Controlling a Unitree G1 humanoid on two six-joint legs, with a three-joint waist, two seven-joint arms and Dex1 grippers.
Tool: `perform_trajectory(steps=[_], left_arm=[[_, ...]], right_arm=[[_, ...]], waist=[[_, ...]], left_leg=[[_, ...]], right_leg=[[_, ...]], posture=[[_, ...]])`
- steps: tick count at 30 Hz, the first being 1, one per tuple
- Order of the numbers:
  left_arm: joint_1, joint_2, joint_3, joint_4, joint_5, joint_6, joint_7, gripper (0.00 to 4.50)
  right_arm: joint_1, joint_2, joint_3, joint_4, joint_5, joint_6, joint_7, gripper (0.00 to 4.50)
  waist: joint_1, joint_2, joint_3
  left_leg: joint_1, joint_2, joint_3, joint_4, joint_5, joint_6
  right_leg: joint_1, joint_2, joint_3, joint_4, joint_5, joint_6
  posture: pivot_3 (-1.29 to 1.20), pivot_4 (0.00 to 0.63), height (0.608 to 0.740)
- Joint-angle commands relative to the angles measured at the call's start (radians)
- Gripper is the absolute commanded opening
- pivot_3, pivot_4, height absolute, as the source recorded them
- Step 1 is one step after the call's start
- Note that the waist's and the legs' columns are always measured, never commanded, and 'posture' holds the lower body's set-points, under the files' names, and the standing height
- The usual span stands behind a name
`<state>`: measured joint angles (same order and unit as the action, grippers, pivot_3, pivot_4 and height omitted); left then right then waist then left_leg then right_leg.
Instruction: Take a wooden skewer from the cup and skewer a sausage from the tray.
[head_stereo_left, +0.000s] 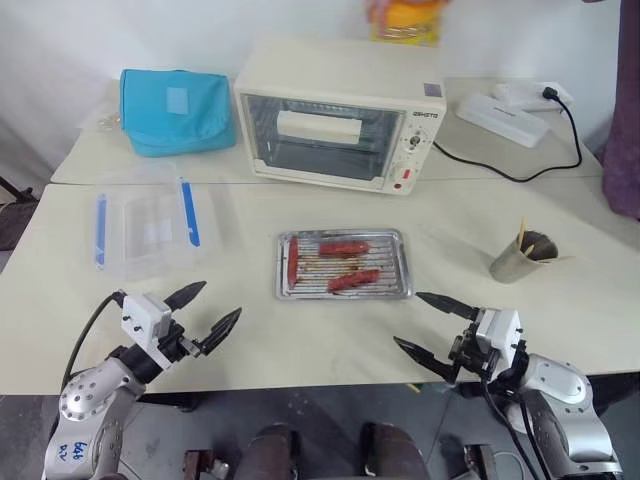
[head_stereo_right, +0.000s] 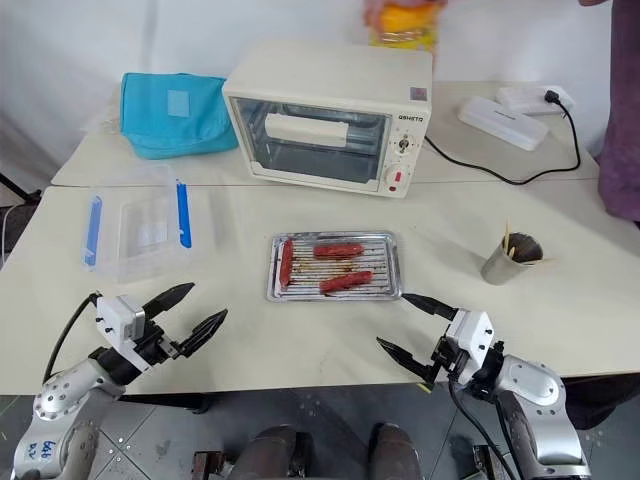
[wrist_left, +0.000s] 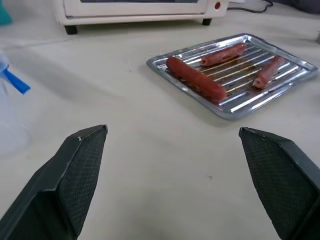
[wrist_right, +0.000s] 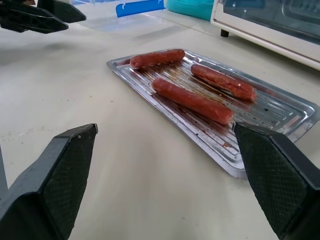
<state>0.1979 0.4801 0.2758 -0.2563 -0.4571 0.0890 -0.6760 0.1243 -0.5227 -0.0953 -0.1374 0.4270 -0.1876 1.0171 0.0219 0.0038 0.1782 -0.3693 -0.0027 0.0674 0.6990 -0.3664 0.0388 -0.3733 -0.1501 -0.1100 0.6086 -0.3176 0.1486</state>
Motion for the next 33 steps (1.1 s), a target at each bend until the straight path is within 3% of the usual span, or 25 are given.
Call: perform_trajectory(steps=[1, 16, 33], left_arm=[[-0.006, 0.011, 0.019, 0.008, -0.005, -0.014, -0.016, 4.48], [0.038, -0.022, 0.015, -0.034, 0.003, -0.019, 0.017, 4.48], [0.059, -0.034, -0.026, -0.13, -0.016, 0.034, 0.032, 4.48]], right_arm=[[-0.016, -0.039, -0.053, 0.03, 0.015, -0.034, 0.028, 4.5], [-0.024, -0.043, -0.056, 0.047, 0.027, -0.035, 0.063, 4.5], [0.077, -0.102, -0.099, 0.014, 0.046, -0.019, 0.1, 4.5]], waist=[[0.0, 0.0, 0.0], [0.001, 0.0, 0.0], [0.001, 0.0, 0.0]], left_leg=[[0.0, 0.0, 0.0, 0.0, 0.0, 0.0], [0.0, 0.001, 0.0, 0.0, 0.0, 0.0], [0.0, 0.0, 0.0, 0.0, 0.0, 0.0]], right_leg=[[0.0, 0.0, 0.0, 0.0, 0.0, 0.0], [0.0, 0.0, 0.0, 0.0, 0.0, 0.0], [0.001, 0.0, 0.0, -0.001, 0.0, 0.0]], posture=[[0.0, 0.15, 0.74], [0.0, 0.15, 0.74], [0.0, 0.15, 0.74]])
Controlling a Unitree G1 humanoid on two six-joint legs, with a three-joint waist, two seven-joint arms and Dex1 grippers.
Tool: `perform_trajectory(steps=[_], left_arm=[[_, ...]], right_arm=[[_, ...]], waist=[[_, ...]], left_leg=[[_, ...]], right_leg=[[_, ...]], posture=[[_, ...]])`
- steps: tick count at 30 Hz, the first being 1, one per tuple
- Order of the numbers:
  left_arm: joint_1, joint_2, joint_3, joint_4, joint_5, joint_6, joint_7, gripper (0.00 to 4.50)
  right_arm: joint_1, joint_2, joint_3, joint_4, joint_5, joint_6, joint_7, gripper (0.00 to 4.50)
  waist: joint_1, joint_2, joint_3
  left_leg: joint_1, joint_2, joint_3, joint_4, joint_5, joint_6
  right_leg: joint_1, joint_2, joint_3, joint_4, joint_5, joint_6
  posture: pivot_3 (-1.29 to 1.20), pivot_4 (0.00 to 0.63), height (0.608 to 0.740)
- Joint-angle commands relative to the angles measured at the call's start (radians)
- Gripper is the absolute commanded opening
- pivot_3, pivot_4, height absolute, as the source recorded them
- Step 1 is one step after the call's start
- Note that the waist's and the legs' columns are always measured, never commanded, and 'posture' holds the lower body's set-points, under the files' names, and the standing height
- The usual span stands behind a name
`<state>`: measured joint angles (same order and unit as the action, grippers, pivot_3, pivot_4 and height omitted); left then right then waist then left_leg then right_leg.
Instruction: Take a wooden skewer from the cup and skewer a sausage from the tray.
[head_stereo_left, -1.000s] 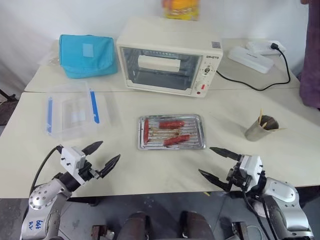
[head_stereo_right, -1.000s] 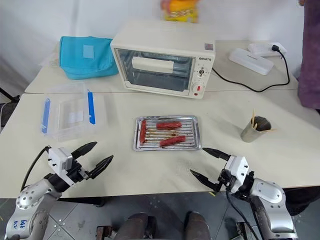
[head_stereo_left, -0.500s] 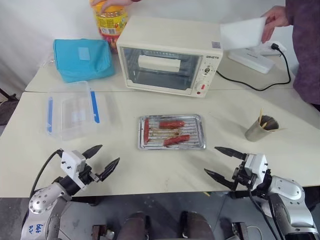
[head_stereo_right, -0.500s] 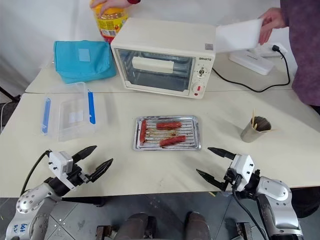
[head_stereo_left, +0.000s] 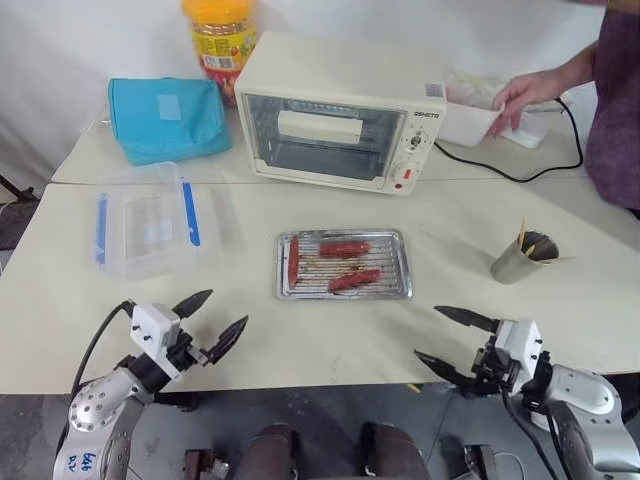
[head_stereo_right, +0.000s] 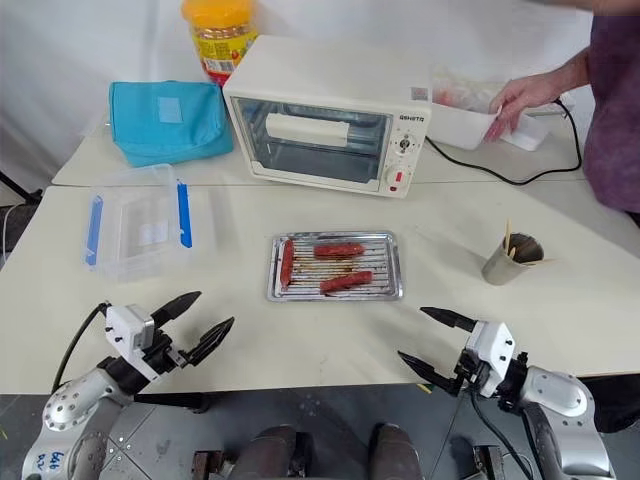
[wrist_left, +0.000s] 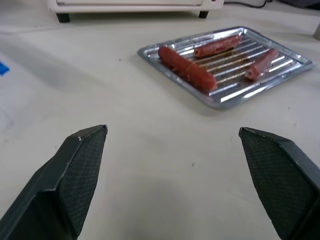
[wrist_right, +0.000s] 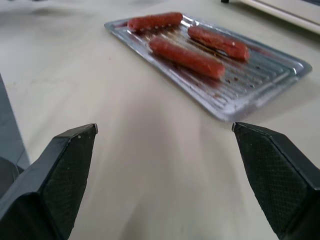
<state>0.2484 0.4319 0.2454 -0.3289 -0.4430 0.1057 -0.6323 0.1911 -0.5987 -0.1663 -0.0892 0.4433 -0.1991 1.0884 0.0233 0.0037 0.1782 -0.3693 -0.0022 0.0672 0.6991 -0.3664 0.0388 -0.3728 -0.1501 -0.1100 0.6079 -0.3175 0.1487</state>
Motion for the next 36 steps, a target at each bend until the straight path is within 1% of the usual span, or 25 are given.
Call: perform_trajectory(steps=[1, 4, 7, 9, 11, 15, 19, 23, 27, 36], left_arm=[[0.012, 0.02, 0.01, -0.058, -0.033, 0.023, -0.018, 4.48], [0.05, 0.058, 0.012, -0.044, -0.013, 0.016, -0.066, 4.48], [0.064, 0.066, 0.037, -0.035, -0.021, 0.022, -0.058, 4.48], [0.075, 0.065, 0.045, -0.02, -0.002, -0.006, -0.056, 4.48], [0.073, 0.056, 0.043, -0.027, -0.013, 0.003, -0.05, 4.48], [0.036, 0.049, -0.005, 0.007, 0.036, -0.039, -0.061, 4.48], [-0.013, 0.047, -0.034, 0.015, 0.097, -0.036, -0.011, 4.48], [-0.049, 0.061, -0.043, 0.027, 0.079, -0.041, -0.051, 4.48], [-0.057, 0.068, -0.029, 0.025, 0.064, -0.035, -0.068, 4.48], [-0.065, 0.087, -0.033, 0.003, 0.041, -0.01, -0.118, 4.48]], right_arm=[[0.012, -0.033, -0.025, -0.023, 0.026, -0.018, 0.045, 4.5], [0.007, -0.057, -0.024, 0.043, 0.008, -0.065, 0.1, 4.5], [-0.011, -0.048, -0.035, 0.066, 0.013, -0.079, 0.092, 4.5], [0.001, -0.037, -0.027, 0.067, 0.008, -0.1, 0.09, 4.5], [0.015, -0.031, -0.021, 0.049, 0.008, -0.11, 0.085, 4.5], [0.024, -0.018, -0.023, 0.049, -0.009, -0.134, 0.059, 4.5], [0.045, -0.02, -0.031, 0.031, 0.001, -0.141, 0.053, 4.5], [0.112, -0.025, -0.037, -0.01, 0.014, -0.15, 0.061, 4.5], [0.141, -0.01, -0.042, -0.026, 0.008, -0.16, 0.035, 4.5], [0.122, -0.011, -0.041, -0.036, 0.007, -0.164, -0.011, 4.5]], waist=[[0.0, 0.0, 0.0], [0.0, 0.0, 0.0], [-0.001, 0.0, 0.0], [0.0, 0.0, 0.0], [0.002, 0.0, 0.0], [0.002, 0.0, 0.0], [0.001, 0.0, 0.0], [0.003, 0.0, 0.0], [0.001, 0.0, 0.0], [0.001, 0.0, 0.0]], left_leg=[[0.0, 0.0, 0.0, 0.0, 0.0, 0.0], [0.0, 0.0, 0.0, 0.0, 0.0, 0.0], [0.0, 0.0, 0.0, 0.0, 0.0, 0.0], [0.0, 0.0, 0.0, 0.0, 0.0, 0.0], [0.0, 0.0, 0.0, 0.0, 0.0, 0.0], [0.0, 0.0, -0.001, 0.0, 0.0, 0.0], [0.001, 0.0, 0.0, 0.0, 0.0, 0.0], [0.001, 0.0, -0.001, 0.0, 0.0, 0.0], [0.001, 0.0, -0.001, 0.0, 0.0, 0.0], [0.001, 0.0, 0.0, 0.0, 0.0, 0.0]], right_leg=[[0.0, 0.0, 0.0, 0.0, 0.0, 0.0], [0.0, 0.0, 0.0, 0.0, 0.0, 0.0], [0.0, 0.0, 0.0, -0.001, 0.0, 0.0], [0.0, 0.0, 0.0, -0.001, 0.0, 0.0], [0.001, 0.0, 0.0, -0.001, 0.0, 0.0], [0.002, 0.0, 0.0, -0.002, 0.0, 0.0], [0.002, 0.0, 0.0, -0.001, 0.0, 0.0], [0.002, 0.0, -0.001, -0.001, 0.0, 0.0], [0.002, 0.0, -0.001, -0.001, 0.0, 0.0], [0.002, 0.0, -0.001, -0.002, 0.0, 0.0]], posture=[[0.0, 0.15, 0.74], [0.0, 0.15, 0.74], [0.0, 0.15, 0.74], [0.0, 0.15, 0.74], [0.0, 0.15, 0.74], [0.0, 0.15, 0.74], [0.0, 0.15, 0.74], [0.0, 0.15, 0.74], [0.0, 0.15, 0.74], [0.0, 0.15, 0.74]])
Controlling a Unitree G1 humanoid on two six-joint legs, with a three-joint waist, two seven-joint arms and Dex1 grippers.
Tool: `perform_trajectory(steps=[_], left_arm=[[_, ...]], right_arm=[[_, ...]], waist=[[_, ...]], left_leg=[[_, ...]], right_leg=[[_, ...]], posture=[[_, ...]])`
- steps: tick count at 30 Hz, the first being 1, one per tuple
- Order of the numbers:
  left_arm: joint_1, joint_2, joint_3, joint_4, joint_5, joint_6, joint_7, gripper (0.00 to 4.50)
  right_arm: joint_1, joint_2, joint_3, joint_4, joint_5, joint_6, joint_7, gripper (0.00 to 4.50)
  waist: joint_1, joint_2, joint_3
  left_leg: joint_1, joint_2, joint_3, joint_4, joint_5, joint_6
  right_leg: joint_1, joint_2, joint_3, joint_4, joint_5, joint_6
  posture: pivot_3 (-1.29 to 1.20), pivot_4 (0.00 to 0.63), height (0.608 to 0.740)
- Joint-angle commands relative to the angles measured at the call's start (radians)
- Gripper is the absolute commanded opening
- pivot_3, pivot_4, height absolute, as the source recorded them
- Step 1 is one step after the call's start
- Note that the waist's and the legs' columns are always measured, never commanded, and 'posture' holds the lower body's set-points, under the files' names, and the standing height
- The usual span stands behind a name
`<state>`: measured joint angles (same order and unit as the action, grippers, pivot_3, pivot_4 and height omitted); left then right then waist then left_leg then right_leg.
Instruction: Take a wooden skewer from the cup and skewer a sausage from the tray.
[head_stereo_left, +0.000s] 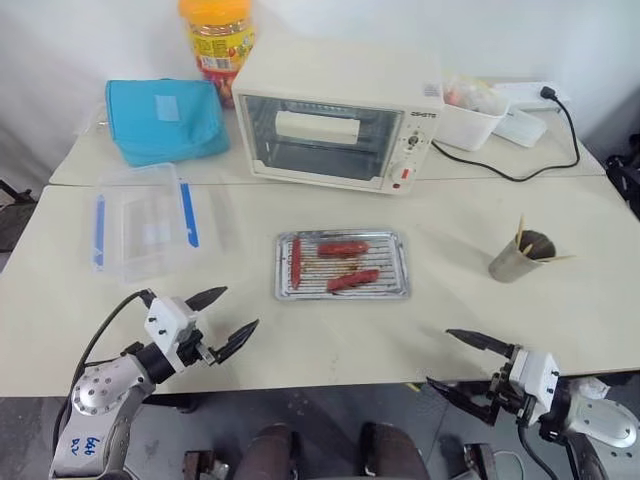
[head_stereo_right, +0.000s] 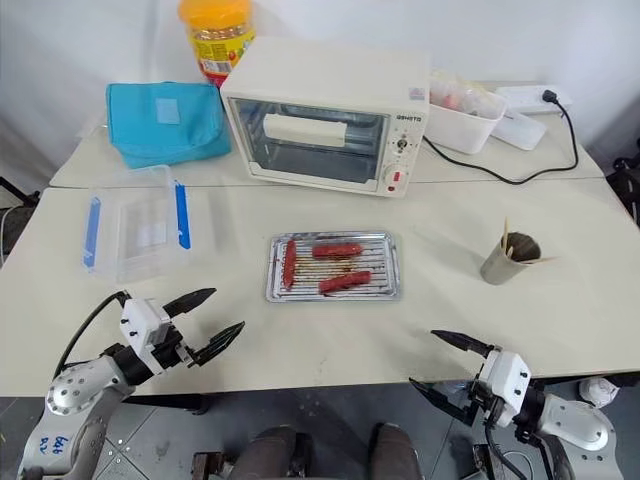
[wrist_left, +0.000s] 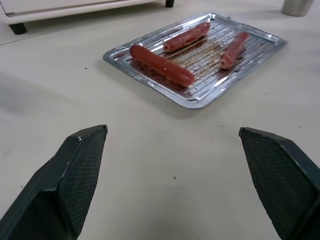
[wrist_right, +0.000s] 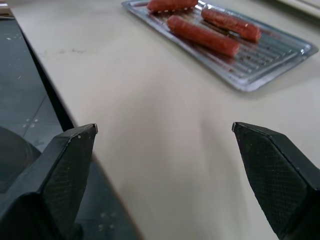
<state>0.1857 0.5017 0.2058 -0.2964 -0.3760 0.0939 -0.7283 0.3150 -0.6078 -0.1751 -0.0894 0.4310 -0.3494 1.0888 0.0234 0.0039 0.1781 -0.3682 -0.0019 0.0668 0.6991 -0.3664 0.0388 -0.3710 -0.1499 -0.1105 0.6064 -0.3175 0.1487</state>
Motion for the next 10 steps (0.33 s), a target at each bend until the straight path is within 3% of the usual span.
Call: perform_trajectory(steps=[1, 10], left_arm=[[-0.003, 0.02, 0.009, -0.033, -0.03, 0.007, -0.022, 4.48], [-0.028, 0.025, 0.015, -0.036, -0.038, 0.058, 0.006, 4.48]], right_arm=[[-0.002, -0.003, -0.033, -0.036, 0.019, -0.014, -0.013, 4.5], [-0.015, -0.002, -0.034, -0.039, 0.015, -0.01, -0.033, 4.5]], waist=[[0.001, 0.0, 0.0], [0.0, 0.0, 0.0]], left_leg=[[0.0, 0.0, 0.0, 0.0, 0.0, 0.0], [0.0, 0.0, 0.0, 0.0, 0.0, 0.0]], right_leg=[[0.0, 0.0, 0.0, 0.0, 0.0, 0.0], [0.0, 0.0, 0.0, 0.0, 0.0, 0.0]], posture=[[0.0, 0.15, 0.74], [0.0, 0.15, 0.74]])
